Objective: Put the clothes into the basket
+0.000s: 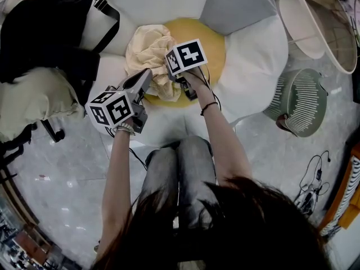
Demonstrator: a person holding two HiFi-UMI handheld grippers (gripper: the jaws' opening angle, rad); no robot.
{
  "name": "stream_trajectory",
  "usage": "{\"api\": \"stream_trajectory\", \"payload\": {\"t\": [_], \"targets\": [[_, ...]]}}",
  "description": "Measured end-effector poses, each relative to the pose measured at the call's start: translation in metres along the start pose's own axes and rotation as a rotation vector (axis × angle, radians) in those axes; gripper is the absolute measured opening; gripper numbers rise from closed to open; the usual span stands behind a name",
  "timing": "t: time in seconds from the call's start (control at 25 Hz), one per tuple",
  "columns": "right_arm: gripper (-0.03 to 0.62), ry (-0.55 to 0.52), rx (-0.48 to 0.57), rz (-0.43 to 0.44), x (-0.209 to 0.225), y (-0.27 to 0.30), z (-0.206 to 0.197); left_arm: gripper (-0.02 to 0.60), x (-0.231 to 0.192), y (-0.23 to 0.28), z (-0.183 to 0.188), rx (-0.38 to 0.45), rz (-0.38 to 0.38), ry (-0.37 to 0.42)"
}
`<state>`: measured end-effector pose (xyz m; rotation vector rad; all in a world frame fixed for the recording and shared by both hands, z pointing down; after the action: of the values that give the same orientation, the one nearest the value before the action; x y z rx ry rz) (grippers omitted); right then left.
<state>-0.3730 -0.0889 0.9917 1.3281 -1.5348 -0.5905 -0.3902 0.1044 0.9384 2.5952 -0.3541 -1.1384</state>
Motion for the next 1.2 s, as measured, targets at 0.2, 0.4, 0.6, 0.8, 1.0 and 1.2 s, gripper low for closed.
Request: {"api": "stream_trajectory", "payload": {"t": [0.2,0.4,0.6,0.8,1.0,1.2], "targets": [[0.049,0.059,0.062,0.007,-0.007,-0.025,0.005,0.011,0.018,-0.008,0.008,-0.004,0.004,-0.003],[0.048,0.066,0.098,0.039,-0.025,-0.061,0.019,0.011,0.044,-0.021,0.026,-0.008,0.009,-0.006],[0.048,0.061,0.113,0.056,-0.042,-0.098,0.029,0.011,0.073,-0.034,0.048,-0.015,0.009,-0.010],[0.048,0.069,0.131,0.061,-0.059,-0.135,0.041,0.011,0.102,-0.050,0.071,-0.006,0.008,-0.010],[0.048,0.096,0.169,0.064,-0.076,-0.178,0.054,0.011,0.129,-0.071,0.095,-0.004,0.012,-0.012],[0.048,0.111,0.194,0.057,-0.098,-0.225,0.064,0.011,0.162,-0.095,0.119,0.012,0.012,-0.026]]}}
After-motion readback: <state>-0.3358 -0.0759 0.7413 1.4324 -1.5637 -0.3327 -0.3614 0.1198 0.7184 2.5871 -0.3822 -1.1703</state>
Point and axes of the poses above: the fingertips, and each gripper's own axes: y forward along the fingers, x to its right, z out of its top, the point moved 10 cm from there along -y, backward along the fingers, and after that the axes turned 4 degrees about -z, right-handed, at the moved point
